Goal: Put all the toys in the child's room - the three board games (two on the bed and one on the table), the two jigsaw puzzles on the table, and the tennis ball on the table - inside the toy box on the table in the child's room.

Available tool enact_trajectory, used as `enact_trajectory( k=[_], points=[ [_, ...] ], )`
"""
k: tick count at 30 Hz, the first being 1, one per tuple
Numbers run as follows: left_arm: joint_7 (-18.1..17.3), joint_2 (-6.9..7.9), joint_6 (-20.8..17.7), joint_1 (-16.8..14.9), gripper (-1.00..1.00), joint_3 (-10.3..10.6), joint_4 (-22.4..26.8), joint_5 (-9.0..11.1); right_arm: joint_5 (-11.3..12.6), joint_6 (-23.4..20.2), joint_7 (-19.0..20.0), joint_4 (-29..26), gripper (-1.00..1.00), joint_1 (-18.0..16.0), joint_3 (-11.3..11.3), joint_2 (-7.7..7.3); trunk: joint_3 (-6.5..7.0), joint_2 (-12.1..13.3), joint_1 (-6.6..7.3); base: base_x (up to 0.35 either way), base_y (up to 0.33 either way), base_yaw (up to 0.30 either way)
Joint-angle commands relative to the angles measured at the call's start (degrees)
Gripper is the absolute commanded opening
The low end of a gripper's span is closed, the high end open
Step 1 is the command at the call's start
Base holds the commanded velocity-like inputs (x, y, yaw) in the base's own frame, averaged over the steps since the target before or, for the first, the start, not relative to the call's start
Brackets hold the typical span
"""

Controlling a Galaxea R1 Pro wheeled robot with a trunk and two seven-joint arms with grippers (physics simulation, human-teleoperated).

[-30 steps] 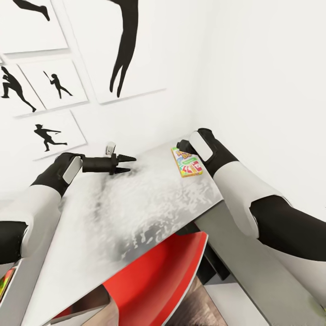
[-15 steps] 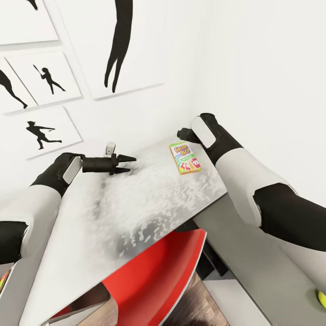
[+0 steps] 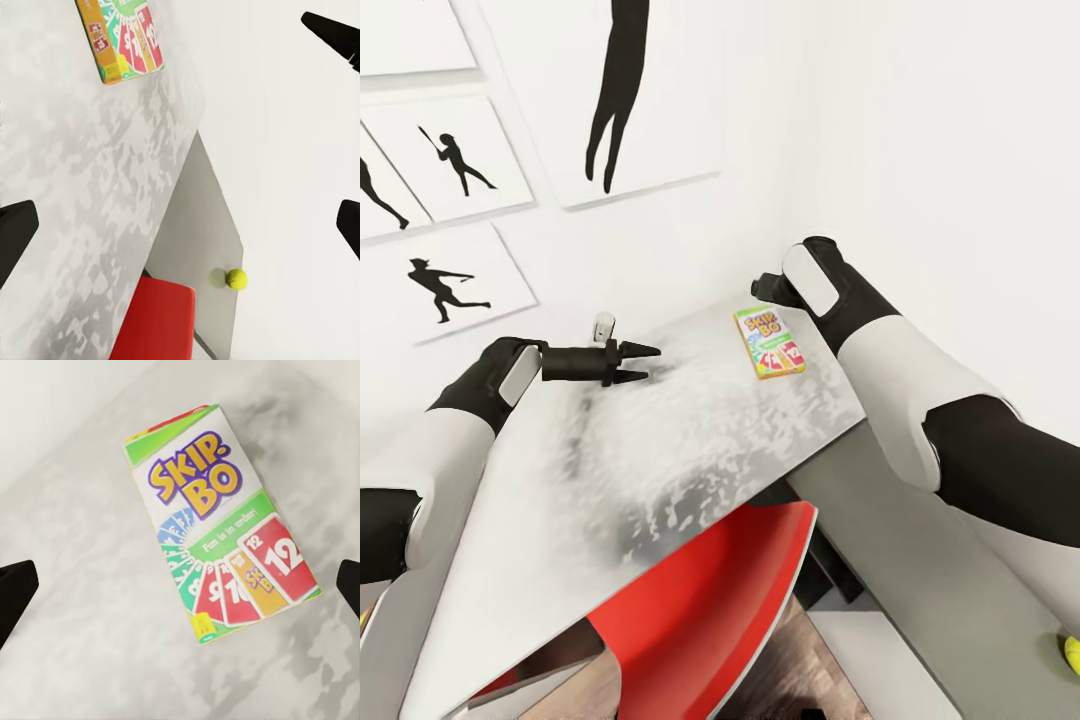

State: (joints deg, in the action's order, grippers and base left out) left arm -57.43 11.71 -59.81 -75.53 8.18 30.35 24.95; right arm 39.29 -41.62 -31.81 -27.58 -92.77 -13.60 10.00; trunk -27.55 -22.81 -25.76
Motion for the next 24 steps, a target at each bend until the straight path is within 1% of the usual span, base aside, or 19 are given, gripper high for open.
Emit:
enact_trajectory(
  k=[1,7,10,12,15,18,19,21,22,23,24],
  points=[
    [-0.2,0.07,-0.2,-0.1,1.00,0.3,0.0,0.1,0.5,-0.1,-0.5,0.0,1.00,-0.1,-0.2,0.00,-0.19,-0.1,-0.03,0.000,0.000,0.000],
    [-0.3,-0.05,-0.2,-0.1,1.00,0.3,0.0,0.1,0.5,0.0,-0.5,0.1,1.00,0.0,-0.4,0.00,-0.75,-0.1,-0.03,0.000,0.000,0.000],
    [-0.4,-0.45,-0.2,-0.1,1.00,0.2,0.2,0.3,0.5,0.2,-0.5,0.2,1.00,0.0,-0.4,0.00,-1.04,-0.1,-0.03,0.000,0.000,0.000],
    [-1.5,-0.84,-0.2,-0.5,1.00,0.2,0.6,0.5,0.5,0.4,-0.5,0.2,1.00,0.0,-0.5,0.00,-1.23,-0.1,-0.03,0.000,0.000,0.000],
    [-3.9,-1.16,-0.2,-2.6,1.00,0.2,0.6,0.6,0.5,0.6,-0.5,0.3,1.00,0.0,-0.5,0.00,-1.51,-0.1,-0.03,0.000,0.000,0.000],
    [-5.2,-1.22,-0.2,-4.4,1.00,0.2,0.5,0.7,0.5,0.7,-0.5,0.2,1.00,0.0,-0.5,0.00,-1.79,-0.1,-0.03,0.000,0.000,0.000],
    [-5.9,-1.23,-0.2,-6.3,1.00,0.2,0.4,0.7,0.5,0.7,-0.5,0.3,1.00,0.0,-0.5,0.00,-1.89,-0.1,-0.03,0.000,0.000,0.000],
    [-6.4,-1.25,-0.2,-8.2,1.00,0.2,0.2,0.7,0.5,0.7,-0.5,0.3,1.00,0.0,-0.5,0.00,-2.08,-0.1,-0.03,0.000,0.000,0.000],
    [-6.7,-1.30,-0.2,-9.8,1.00,0.2,-0.2,0.7,0.5,0.7,-0.5,0.3,1.00,0.1,-0.6,0.00,-2.17,-0.1,-0.03,0.000,0.000,0.000],
    [-6.8,-1.35,-0.2,-10.5,1.00,0.2,-0.4,0.7,0.5,0.8,-0.5,0.3,1.00,0.1,-0.6,0.00,-2.26,-0.1,-0.03,0.000,0.000,0.000],
    [-7.0,-1.57,-0.2,-11.9,1.00,0.1,-0.7,0.7,0.5,0.8,-0.5,0.2,1.00,0.1,-0.6,0.00,-2.36,-0.1,-0.03,0.000,0.000,0.000]
  ],
)
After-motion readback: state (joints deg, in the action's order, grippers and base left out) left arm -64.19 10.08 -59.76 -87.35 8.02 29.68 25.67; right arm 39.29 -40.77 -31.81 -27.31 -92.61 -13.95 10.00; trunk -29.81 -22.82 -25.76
